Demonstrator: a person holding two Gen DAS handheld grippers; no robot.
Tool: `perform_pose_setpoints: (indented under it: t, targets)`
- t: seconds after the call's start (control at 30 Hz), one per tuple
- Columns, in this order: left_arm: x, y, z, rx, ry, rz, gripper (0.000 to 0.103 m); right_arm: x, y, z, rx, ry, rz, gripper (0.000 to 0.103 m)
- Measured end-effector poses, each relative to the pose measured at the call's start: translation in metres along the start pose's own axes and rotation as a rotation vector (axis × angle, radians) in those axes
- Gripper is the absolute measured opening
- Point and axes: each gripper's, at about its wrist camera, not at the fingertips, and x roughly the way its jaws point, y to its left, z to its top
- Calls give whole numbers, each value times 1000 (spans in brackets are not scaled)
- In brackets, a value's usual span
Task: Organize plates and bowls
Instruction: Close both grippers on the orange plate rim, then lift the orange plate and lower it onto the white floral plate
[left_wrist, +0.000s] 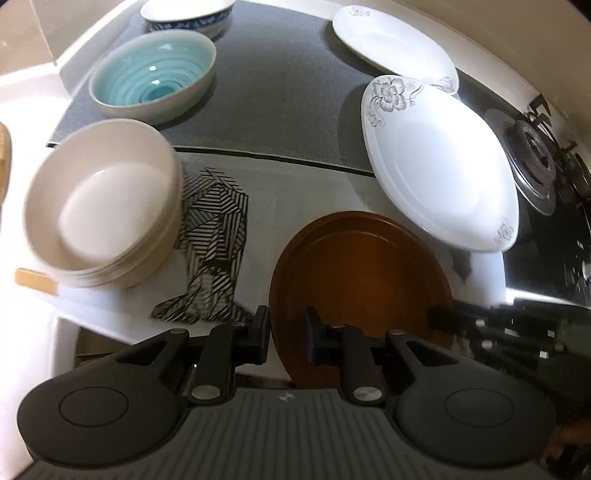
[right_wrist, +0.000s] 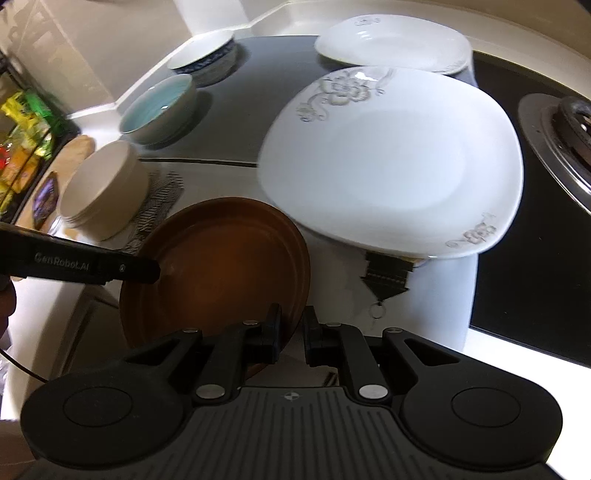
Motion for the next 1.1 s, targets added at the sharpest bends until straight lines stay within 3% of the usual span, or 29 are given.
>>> perform_pose_setpoints:
  t: [0.2, 0.33, 0.43, 0.63, 0.83, 1.03, 1.1]
  targets:
    - [-37, 4, 1, 2, -59, 6, 21, -21, 10, 15, -57, -56, 53, 13]
    - [-52, -7, 21, 21, -134, -13, 21, -37, 3, 28, -44, -121, 48, 13]
    - [-40, -27, 45, 38, -170, -49, 21, -45, -14, 38, -19, -171, 0, 13]
    - [9, -75, 86, 102, -142, -110, 21, -44, -59, 47, 33, -203, -138, 13]
    - [49, -103, 106, 164, -104, -90, 21, -30, -85, 53, 50, -223, -207, 13]
    - [60, -106, 117, 183, -103, -63, 21, -10, -93, 66, 47, -215, -224, 13]
    - [58, -106, 119, 181, -126, -53, 31, -10, -91, 67, 25, -235, -241, 16]
